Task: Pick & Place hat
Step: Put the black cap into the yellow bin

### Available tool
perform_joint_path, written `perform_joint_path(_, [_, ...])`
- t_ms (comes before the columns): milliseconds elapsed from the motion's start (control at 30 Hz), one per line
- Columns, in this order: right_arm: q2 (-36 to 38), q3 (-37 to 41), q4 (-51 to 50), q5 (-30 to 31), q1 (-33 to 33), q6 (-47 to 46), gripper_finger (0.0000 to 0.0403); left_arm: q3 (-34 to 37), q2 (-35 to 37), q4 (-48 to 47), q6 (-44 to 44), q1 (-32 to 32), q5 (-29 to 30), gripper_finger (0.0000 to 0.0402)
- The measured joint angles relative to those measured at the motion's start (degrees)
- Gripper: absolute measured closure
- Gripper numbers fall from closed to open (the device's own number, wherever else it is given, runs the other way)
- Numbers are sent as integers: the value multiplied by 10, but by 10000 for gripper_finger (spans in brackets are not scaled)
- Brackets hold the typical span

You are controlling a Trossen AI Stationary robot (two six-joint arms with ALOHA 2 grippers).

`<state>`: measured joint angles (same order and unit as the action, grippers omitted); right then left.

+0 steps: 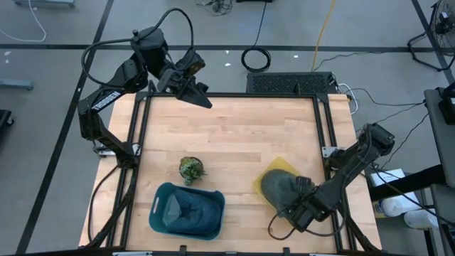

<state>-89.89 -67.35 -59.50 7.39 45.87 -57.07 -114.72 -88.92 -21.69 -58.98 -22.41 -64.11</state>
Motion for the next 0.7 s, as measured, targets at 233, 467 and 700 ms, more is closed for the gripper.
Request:
perform_joint_path(233, [0, 73, 89, -9, 4, -7, 401, 0, 0, 0, -1, 0, 1, 364])
perform_joint_path(467, [1, 139, 172, -38, 4, -8, 401, 0, 0, 0, 0, 0, 0, 364])
perform_joint_path(700, [6, 150, 201, -60, 3, -8, 341, 0, 0, -1, 1, 0, -4, 364])
